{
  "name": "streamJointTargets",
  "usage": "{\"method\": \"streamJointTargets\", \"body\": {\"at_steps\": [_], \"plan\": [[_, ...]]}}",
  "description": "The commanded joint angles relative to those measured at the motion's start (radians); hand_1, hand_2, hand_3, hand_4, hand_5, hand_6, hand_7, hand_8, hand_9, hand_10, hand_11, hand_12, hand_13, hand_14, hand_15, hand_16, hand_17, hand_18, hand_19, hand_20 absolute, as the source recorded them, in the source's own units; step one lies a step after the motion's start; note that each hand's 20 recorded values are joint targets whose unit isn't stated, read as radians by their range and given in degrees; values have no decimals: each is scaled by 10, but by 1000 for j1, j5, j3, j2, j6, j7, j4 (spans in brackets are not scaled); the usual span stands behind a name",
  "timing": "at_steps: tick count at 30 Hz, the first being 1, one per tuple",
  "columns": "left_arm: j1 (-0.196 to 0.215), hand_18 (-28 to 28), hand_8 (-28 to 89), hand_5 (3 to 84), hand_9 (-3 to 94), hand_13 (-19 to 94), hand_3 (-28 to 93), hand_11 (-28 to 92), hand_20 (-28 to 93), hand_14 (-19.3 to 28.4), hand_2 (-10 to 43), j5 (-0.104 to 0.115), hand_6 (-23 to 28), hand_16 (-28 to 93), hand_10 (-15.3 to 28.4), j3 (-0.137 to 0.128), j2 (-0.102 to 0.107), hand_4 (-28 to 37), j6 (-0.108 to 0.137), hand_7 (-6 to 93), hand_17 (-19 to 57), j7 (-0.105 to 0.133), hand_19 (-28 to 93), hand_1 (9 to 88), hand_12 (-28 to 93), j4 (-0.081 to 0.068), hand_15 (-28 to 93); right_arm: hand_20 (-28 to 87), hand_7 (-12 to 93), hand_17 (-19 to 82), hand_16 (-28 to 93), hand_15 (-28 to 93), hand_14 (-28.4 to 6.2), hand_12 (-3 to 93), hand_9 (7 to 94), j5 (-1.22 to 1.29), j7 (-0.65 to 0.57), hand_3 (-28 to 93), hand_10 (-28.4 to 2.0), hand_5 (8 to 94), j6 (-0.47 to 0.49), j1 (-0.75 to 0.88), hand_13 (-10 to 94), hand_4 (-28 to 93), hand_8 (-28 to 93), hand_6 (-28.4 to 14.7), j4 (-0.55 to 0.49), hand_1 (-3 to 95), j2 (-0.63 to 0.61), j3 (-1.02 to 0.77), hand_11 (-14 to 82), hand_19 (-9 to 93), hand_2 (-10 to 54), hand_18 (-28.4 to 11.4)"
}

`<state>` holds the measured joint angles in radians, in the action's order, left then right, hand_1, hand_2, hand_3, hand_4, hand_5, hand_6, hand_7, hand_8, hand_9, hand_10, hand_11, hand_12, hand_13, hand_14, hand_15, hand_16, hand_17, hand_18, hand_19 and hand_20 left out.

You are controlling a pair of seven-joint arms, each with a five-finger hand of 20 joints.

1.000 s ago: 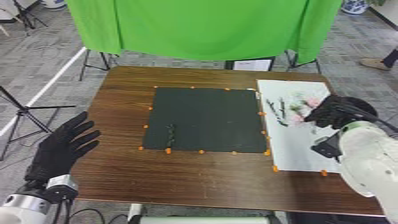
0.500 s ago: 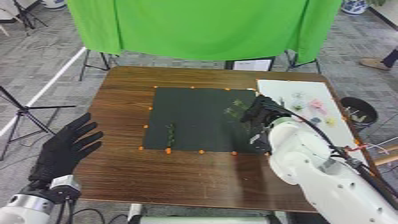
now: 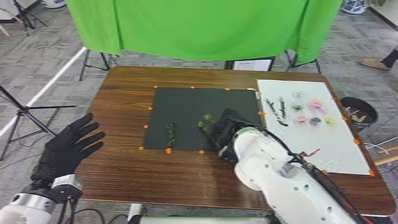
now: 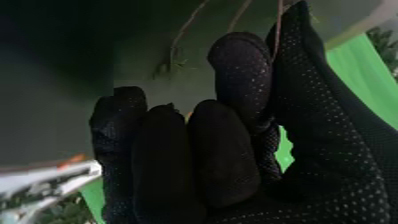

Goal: Arrange flowers

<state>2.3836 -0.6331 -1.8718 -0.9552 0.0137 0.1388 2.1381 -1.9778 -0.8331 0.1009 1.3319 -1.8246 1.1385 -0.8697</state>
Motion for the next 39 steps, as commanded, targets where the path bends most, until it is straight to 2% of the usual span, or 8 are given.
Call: {"method": "streamJointTargets", "body": {"at_steps": [1,18,29,35,37,39], "plan": [[-13,204,-104,271,230,175,693,191,110,163,-31,5,42,2,114,16,7,-283,-12,186,-101,-15,387,235,179,-12,320,364,495,407,431,888,-88,616,904,-65,-7,893,-67,840,-34,-11,840,-125,299,14,56,329,94,44,731,901,-88,-222],[-29,204,-104,271,230,174,693,190,110,163,-30,6,42,2,113,25,13,-283,-18,187,-101,-24,388,236,179,-21,322,346,480,414,436,883,-82,622,912,-134,-19,879,-62,849,-28,62,847,-133,281,22,54,332,163,-1,723,912,-95,-223],[-33,204,-105,271,230,175,693,192,109,163,-30,7,42,0,114,26,15,-283,-18,186,-100,-24,387,236,179,-23,323,340,467,414,442,880,-80,632,913,-156,-7,873,-60,858,-21,76,848,-199,206,19,42,291,165,-12,715,916,-95,-224],[-36,204,-105,271,230,175,692,192,109,163,-30,7,42,0,114,28,16,-283,-18,186,-101,-25,388,236,179,-24,323,336,492,413,448,877,-80,638,912,-171,-1,874,-61,857,-22,72,849,-206,71,19,43,261,162,-10,711,916,-95,-224],[-36,204,-104,271,230,174,692,192,109,163,-29,8,42,0,114,27,16,-283,-20,186,-101,-26,388,236,179,-24,323,339,515,411,448,876,-80,640,911,-152,-3,866,-62,857,-27,71,849,-214,-29,19,43,256,164,-16,710,914,-95,-224],[-35,204,-105,271,230,174,693,191,109,162,-30,7,42,0,114,27,15,-283,-18,186,-101,-26,388,236,179,-24,321,340,515,410,447,876,-79,639,910,-143,1,849,-62,858,-35,70,849,-227,-43,18,45,246,164,-19,710,913,-95,-224]]}}
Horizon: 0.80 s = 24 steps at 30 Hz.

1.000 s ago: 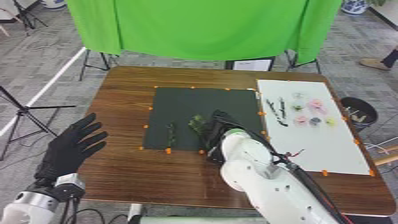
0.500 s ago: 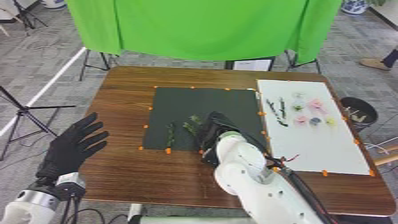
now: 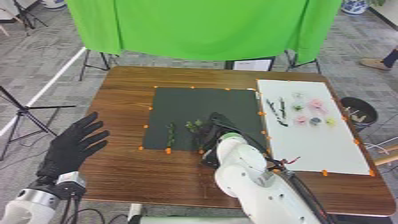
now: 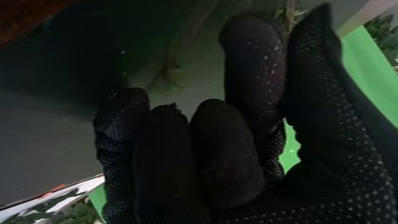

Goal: Arrange flowers

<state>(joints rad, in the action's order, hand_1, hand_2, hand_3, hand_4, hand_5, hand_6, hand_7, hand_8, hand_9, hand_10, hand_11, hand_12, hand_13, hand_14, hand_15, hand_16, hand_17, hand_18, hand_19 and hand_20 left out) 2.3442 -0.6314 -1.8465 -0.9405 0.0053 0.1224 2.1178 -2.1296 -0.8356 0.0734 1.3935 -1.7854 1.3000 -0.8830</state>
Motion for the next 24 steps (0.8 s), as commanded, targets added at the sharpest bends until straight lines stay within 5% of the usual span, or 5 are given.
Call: {"method": "streamJointTargets", "body": {"at_steps": [1,10,19,24], "plan": [[4,204,-105,271,230,174,694,191,109,162,-30,6,42,0,114,2,0,-283,-10,186,-101,-9,388,236,178,-3,321,340,514,410,448,876,-80,639,910,5,5,845,-62,858,-10,8,849,-237,-45,18,5,238,1,-5,710,913,-95,-224],[9,204,-104,271,231,175,692,191,109,163,-28,6,42,1,115,-1,-5,-283,-11,187,-101,-8,387,237,178,-2,322,343,512,398,453,875,-84,644,903,-86,47,837,-65,847,-7,3,838,-260,-45,15,-28,223,-32,-13,708,909,-95,-221],[32,204,-105,272,231,175,691,192,109,164,-27,3,42,0,115,-18,-19,-283,-3,187,-101,3,387,237,179,9,323,348,475,368,448,852,-90,631,875,-109,27,810,-78,820,28,-51,808,-273,-59,0,-135,162,-232,-113,682,880,-95,-220],[44,204,-105,271,232,175,692,192,109,164,-26,2,41,0,115,-23,-22,-283,1,187,-101,8,387,237,178,14,323,368,439,330,448,847,-105,631,804,-100,-19,784,-99,779,37,-77,761,-282,-65,-13,-85,133,-325,-163,679,855,-95,-220]]}}
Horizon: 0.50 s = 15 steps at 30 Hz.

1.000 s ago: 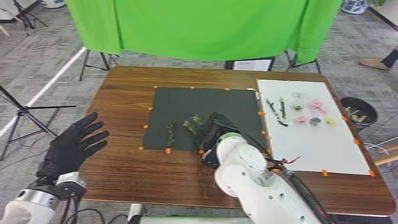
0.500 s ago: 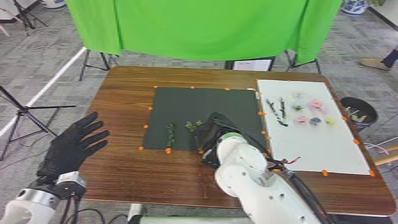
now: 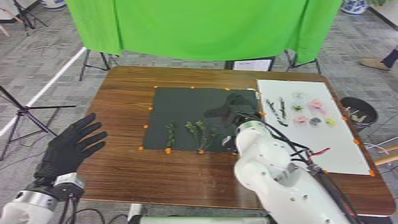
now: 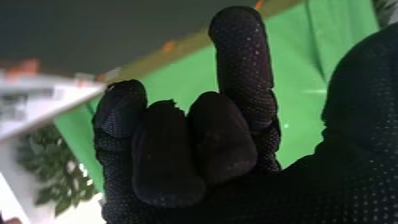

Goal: Arrange flowers

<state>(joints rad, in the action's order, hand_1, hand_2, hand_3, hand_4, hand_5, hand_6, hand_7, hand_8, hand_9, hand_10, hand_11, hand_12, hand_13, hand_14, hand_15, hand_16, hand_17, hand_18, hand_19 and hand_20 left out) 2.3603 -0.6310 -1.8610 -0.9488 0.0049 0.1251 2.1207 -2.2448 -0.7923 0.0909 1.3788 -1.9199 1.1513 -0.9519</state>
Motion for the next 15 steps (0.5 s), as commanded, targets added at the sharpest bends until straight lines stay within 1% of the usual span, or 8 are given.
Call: {"method": "streamJointTargets", "body": {"at_steps": [1,5,6,9,10,13,14,15], "plan": [[28,204,-105,271,232,175,692,192,109,164,-26,2,42,0,115,-7,-13,-283,4,187,-101,7,388,237,178,11,323,373,431,325,448,845,-108,630,792,5,-69,778,-102,772,26,-69,754,-282,-69,-16,68,129,-190,-97,680,852,-95,-221],[32,204,-104,271,232,175,693,191,109,164,-27,2,42,0,115,-9,-13,-283,3,185,-101,6,388,237,178,11,324,385,406,314,443,841,-111,620,778,8,-85,726,-97,764,44,-92,740,-283,-74,-19,128,132,-225,-91,681,841,-95,-220],[32,204,-104,271,232,175,694,191,109,164,-28,1,42,0,115,-8,-13,-283,4,185,-101,8,387,236,178,11,324,387,395,310,443,840,-113,620,775,11,-88,710,-97,759,25,-96,736,-283,-77,-21,146,143,-228,-84,680,836,-95,-219],[28,204,-104,271,232,175,694,190,109,164,-28,3,42,0,115,-3,-12,-283,2,185,-101,5,388,236,178,8,324,395,378,301,444,837,-115,621,760,31,-105,708,-102,738,23,-111,717,-283,-80,-24,196,148,-226,-75,677,828,-95,-219],[27,204,-104,270,232,174,693,189,110,164,-27,3,42,0,115,-2,-11,-283,1,185,-101,5,388,237,177,8,324,397,372,299,445,836,-116,621,751,4,-101,707,-104,729,40,-108,709,-283,-81,-28,212,151,-220,-81,678,825,-95,-218],[28,203,-104,270,231,174,693,189,109,164,-28,2,41,0,115,-3,-12,-283,-2,186,-101,3,387,237,178,8,324,405,383,287,447,833,-121,622,719,19,-111,717,-112,693,51,-123,681,-283,-80,-36,245,146,-226,-73,680,816,-95,-220],[26,203,-104,270,232,175,694,189,109,164,-28,2,41,0,114,-3,-10,-283,-4,186,-101,3,387,237,178,7,324,407,386,283,447,833,-122,621,710,4,-107,720,-114,686,37,-127,674,-283,-82,-38,257,146,-233,-63,681,814,-95,-222],[28,203,-104,270,232,175,695,189,109,164,-28,2,41,0,115,-5,-10,-283,-1,186,-101,1,387,236,179,9,324,410,389,280,448,833,-123,619,702,-11,-101,725,-118,678,55,-128,666,-283,-84,-41,269,145,-229,-64,682,812,-95,-223]]}}
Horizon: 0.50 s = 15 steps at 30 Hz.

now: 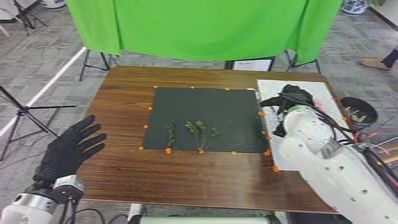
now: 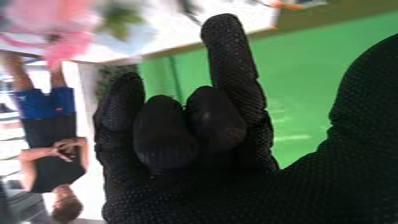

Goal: Arrange flowers

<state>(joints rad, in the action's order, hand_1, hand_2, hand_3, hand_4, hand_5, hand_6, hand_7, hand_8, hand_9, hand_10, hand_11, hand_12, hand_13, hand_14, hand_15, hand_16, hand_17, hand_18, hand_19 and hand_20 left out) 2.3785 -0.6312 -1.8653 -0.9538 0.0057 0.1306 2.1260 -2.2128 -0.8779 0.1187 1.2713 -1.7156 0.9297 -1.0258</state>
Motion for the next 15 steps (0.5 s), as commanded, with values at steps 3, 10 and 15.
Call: {"method": "streamJointTargets", "body": {"at_steps": [3,10,15], "plan": [[11,203,-104,270,232,175,694,190,109,164,-27,3,41,0,115,-3,-5,-283,-1,187,-100,-4,387,236,179,5,324,419,391,269,447,831,-129,613,674,-37,-19,728,-123,656,34,-30,643,-283,-91,-47,83,150,-13,22,685,803,-95,-224],[7,203,-105,270,233,175,694,190,109,163,-28,2,41,0,115,-1,-3,-283,-6,187,-100,-6,387,236,178,0,323,430,400,253,442,828,-134,606,641,-48,-11,732,-132,616,46,-45,613,-283,-102,-51,127,162,-6,48,686,788,-95,-224],[1,203,-105,271,233,176,695,191,109,163,-28,2,42,0,115,4,-1,-283,-10,188,-100,-10,387,237,179,-2,323,438,395,251,432,828,-131,592,637,-36,19,745,-128,612,0,-56,609,-283,-110,-49,168,202,3,73,693,780,-95,-224]]}}
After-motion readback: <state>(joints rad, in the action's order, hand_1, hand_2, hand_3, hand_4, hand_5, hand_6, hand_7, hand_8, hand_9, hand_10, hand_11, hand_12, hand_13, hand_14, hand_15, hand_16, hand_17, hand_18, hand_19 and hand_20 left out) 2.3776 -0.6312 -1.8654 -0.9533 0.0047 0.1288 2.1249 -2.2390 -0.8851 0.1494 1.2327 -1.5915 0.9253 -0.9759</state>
